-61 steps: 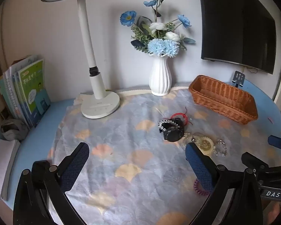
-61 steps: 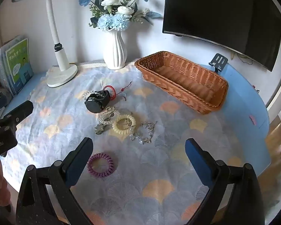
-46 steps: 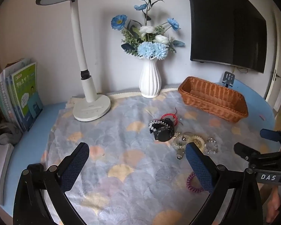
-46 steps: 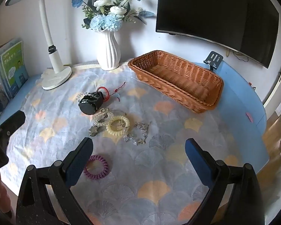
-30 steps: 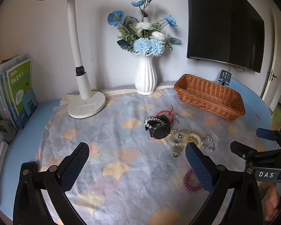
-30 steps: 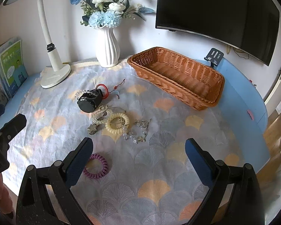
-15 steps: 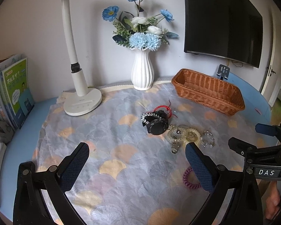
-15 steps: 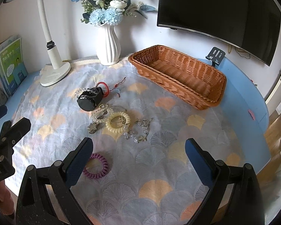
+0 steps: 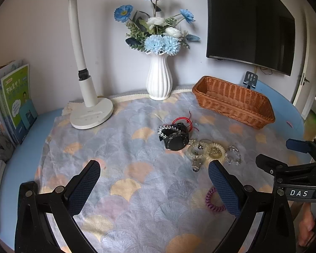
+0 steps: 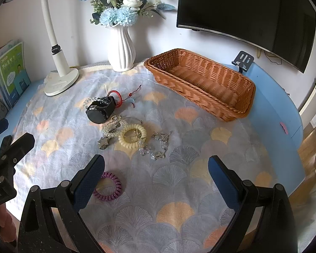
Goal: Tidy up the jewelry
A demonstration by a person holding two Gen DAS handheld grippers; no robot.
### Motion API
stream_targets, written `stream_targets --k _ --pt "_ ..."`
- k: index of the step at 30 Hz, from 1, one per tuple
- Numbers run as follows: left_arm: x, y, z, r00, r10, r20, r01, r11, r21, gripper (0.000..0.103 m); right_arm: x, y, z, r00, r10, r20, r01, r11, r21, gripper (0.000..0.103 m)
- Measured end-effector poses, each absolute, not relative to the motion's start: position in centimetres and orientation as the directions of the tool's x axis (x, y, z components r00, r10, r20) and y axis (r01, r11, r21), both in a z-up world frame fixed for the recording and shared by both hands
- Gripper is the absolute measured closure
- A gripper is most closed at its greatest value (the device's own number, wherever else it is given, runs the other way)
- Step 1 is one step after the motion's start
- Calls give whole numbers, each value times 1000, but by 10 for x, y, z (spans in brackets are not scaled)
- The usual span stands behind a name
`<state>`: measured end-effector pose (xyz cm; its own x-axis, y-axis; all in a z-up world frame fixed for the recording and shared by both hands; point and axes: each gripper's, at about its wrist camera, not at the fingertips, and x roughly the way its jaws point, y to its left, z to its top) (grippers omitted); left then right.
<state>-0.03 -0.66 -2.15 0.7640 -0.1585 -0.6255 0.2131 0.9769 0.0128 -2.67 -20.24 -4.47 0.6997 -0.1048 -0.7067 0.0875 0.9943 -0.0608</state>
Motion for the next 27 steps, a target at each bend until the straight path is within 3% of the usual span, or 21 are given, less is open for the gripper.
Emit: stream_targets --k 12,18,24,27 --pt "4 -9 -28 747 -170 -643 230 973 10 1 -28 -217 -42 712 -120 -692 125 991 -44 4" --pt "14 -19 -45 651 -293 -700 345 936 -70 1 -28 -259 -35 728 -146 -670 180 983 -19 4" --pt "36 -42 -83 486 -373 -790 410 896 -170 24 -14 -274 -48 717 -100 -690 115 993 -25 18" --pt "40 -53 -102 422 -382 -822 429 883 -191 33 -2 -273 -64 680 -38 -732 45 999 -10 48"
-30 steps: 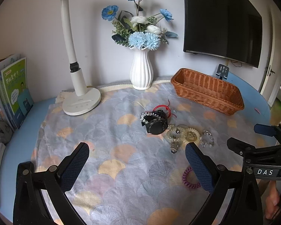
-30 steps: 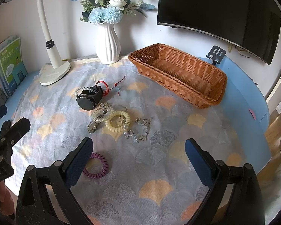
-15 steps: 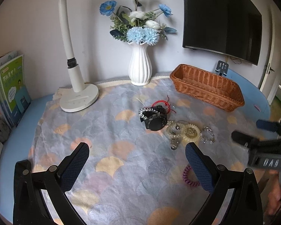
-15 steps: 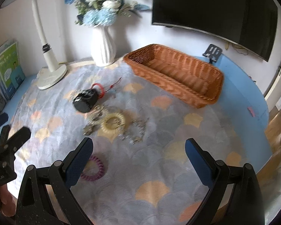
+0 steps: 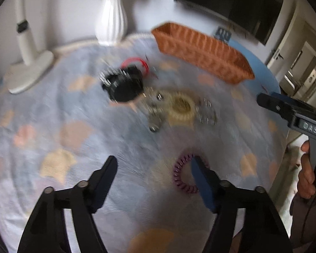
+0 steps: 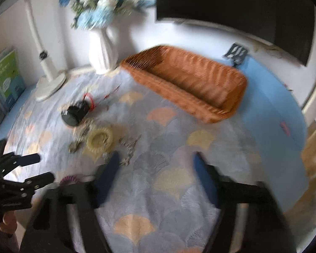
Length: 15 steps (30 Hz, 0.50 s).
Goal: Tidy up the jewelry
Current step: 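Grasp the purple coil hair tie with the left tool while the right tool grasps a silver chain piece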
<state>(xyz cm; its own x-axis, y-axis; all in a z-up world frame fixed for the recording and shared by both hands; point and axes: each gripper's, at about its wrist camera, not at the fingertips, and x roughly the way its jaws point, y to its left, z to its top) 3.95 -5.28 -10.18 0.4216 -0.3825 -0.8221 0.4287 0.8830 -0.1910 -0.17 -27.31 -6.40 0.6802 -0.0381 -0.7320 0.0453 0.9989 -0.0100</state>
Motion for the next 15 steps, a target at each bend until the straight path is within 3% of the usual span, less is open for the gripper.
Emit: stream_targets --k 7,15 --pt "37 -75 -120 369 -375 -851 473 863 -175 37 16 -266 -99 591 125 -797 -75 992 100 63" --pt "34 -85 -120 385 -339 -858 503 857 -114 42 36 -237 -101 563 227 -794 -197 971 138 63"
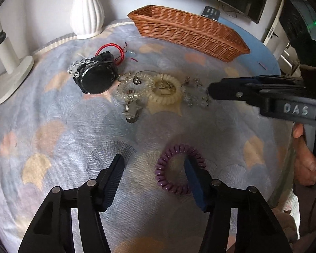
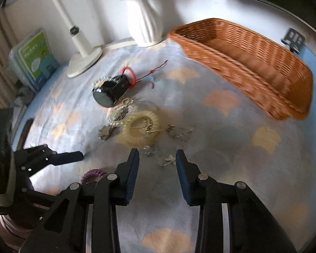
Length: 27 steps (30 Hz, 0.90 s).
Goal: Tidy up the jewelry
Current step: 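Grasp the purple coil hair tie with the left tool while the right tool grasps a silver chain piece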
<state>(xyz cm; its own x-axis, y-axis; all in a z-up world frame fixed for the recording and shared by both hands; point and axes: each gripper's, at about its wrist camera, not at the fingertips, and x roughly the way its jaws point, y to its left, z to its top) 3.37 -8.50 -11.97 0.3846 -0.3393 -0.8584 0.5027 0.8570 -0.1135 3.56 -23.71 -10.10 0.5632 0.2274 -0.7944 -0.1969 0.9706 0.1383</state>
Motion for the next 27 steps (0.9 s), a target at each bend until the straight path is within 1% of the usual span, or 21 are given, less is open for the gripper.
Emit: stream_targets --k 3,5,7,9,11,12,14,15,16,17,18,19,22,27 --pt "31 -84 -120 393 -326 -860 507 857 -93 43 41 -227 -112 537 227 -813 -215 968 128 63" --pt "28 -84 -120 400 -313 -861 510 857 -74 45 45 -223 -116 536 218 -815 -217 969 116 63" --pt "26 -84 -120 410 -296 -863 511 858 -51 49 50 -216 -118 542 194 -818 -219 972 86 63" --pt "26 -83 -120 416 -290 -862 511 859 -42 50 54 -211 -121 547 174 -819 -225 973 56 65" --pt "26 -83 -120 419 -288 -861 509 860 -40 50 57 -206 -125 550 157 -820 -236 971 28 68" --pt "26 -84 -120 424 -281 -861 508 861 -31 53 58 -204 -126 556 142 -819 -238 971 7 71" --pt "25 -85 -120 436 -269 -859 506 862 -14 57 59 -198 -128 579 112 -808 -253 966 -48 81" --pt "24 -85 -120 436 -272 -858 508 861 -15 62 58 -196 -128 588 101 -802 -262 962 -72 85" --pt "24 -86 -119 436 -276 -857 511 859 -17 71 57 -196 -128 588 105 -802 -267 961 -70 86" --pt "22 -87 -119 438 -277 -855 513 858 -15 76 55 -198 -128 586 113 -803 -269 961 -61 86" --pt "22 -88 -118 438 -279 -855 516 856 -15 85 52 -201 -127 582 126 -804 -270 962 -45 89" --pt "22 -90 -118 439 -282 -853 519 854 -16 92 49 -206 -126 580 138 -803 -269 963 -29 92" --pt "23 -93 -118 442 -287 -850 520 854 -19 92 39 -223 -121 573 166 -803 -251 968 20 92" --pt "26 -90 -109 439 -345 -829 513 855 -84 92 17 -252 -97 597 232 -768 -231 967 113 92"
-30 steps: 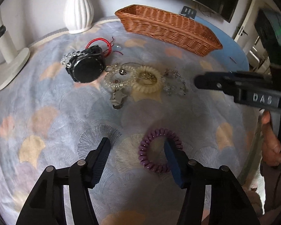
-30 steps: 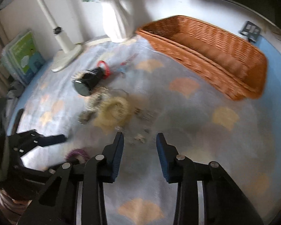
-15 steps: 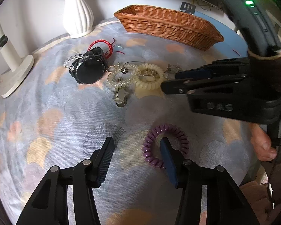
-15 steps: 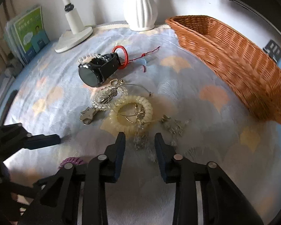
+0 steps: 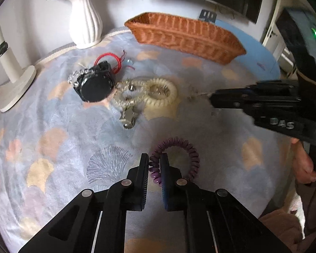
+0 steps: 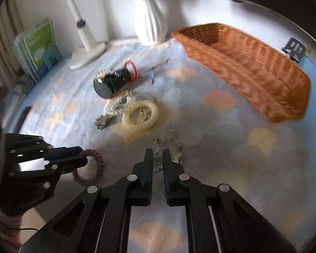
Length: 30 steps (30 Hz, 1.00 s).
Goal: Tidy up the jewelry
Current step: 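Grasp the purple coil hair tie with the left tool while the right tool grasps a silver chain piece, then carry both items over the wicker basket and open both tools to drop them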
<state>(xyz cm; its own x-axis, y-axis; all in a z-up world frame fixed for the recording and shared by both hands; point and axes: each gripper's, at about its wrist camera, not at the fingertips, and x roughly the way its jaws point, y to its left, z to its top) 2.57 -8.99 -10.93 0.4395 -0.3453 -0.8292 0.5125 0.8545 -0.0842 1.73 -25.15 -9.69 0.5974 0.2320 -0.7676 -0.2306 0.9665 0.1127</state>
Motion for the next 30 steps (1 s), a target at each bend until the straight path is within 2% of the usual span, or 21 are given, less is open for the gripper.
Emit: stream_targets --k 6,11,22,27,30 --pt "23 -90 -89 474 -374 -797 516 851 -93 92 3 -277 -69 621 301 -723 -219 953 208 92" --pt "26 -95 -67 506 -374 -777 520 851 -71 92 -6 -286 -46 651 313 -691 -216 950 227 92" --pt "66 -107 -5 572 -385 -724 546 838 -15 92 4 -318 15 738 268 -619 -191 963 190 92" --pt "107 -136 22 608 -381 -696 559 828 35 92 24 -348 36 787 208 -581 -133 977 169 92" --pt "137 -155 30 604 -401 -689 570 821 22 92 42 -366 40 806 154 -572 -85 986 145 92"
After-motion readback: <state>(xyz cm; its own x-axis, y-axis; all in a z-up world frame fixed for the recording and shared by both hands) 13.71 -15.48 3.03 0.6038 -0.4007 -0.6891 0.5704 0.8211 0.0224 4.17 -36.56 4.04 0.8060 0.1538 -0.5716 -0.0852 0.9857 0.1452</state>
